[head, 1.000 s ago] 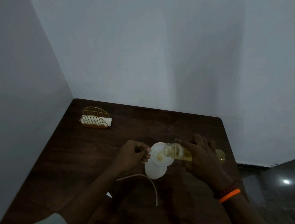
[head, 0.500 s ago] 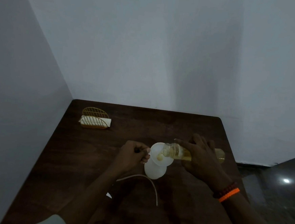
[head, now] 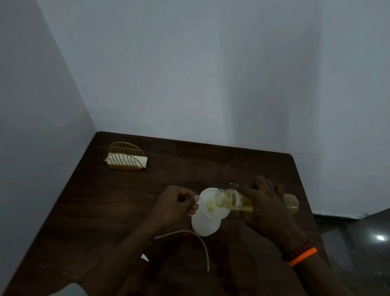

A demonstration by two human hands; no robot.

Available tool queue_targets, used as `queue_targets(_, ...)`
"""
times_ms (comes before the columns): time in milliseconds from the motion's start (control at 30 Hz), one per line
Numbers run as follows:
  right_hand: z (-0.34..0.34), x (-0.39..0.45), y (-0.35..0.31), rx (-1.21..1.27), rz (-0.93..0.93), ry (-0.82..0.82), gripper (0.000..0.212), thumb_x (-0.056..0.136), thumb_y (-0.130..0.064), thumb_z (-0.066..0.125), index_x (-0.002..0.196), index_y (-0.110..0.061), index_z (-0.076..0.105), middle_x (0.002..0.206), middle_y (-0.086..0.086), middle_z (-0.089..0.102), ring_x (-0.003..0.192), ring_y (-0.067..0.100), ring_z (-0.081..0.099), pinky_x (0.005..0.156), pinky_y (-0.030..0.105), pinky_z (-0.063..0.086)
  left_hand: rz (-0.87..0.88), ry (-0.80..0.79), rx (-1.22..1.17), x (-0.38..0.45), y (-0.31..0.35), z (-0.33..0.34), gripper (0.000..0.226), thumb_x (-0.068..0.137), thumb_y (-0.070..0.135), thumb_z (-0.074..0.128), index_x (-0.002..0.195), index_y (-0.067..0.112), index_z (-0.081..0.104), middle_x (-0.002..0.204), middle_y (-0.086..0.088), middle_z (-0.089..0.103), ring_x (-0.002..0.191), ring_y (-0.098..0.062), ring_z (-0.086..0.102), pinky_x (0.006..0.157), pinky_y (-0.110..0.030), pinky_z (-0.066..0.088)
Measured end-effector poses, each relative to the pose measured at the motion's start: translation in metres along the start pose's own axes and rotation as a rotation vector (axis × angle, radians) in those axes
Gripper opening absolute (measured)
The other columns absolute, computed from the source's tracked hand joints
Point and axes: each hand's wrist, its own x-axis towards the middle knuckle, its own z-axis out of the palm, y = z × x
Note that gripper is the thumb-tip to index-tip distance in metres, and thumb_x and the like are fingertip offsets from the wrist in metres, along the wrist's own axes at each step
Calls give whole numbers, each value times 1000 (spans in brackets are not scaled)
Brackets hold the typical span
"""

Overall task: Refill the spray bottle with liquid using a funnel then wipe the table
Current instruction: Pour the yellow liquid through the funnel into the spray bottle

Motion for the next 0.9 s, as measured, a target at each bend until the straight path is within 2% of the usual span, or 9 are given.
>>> queue_targets(600, 1, -1, 0, -16, -3, 13, 76, 73, -42, 73, 143, -43, 43, 114, -3, 42, 105, 16, 40, 93, 39, 32, -8, 7, -11, -3, 3, 2, 19, 98, 11, 61, 102, -2, 74, 88, -24, 74, 76, -24, 69, 80, -45, 59)
queue_targets(900, 3, -1, 0, -24, -2, 13, 76, 73, -42, 74, 142, -44, 42, 114, -3, 42, 105, 15, 40, 94, 39, 32, -15, 10, -9, -2, -2, 1, 18, 97, 13, 63, 99, 1, 76, 87, -20, 75, 75, -22, 70, 79, -44, 60)
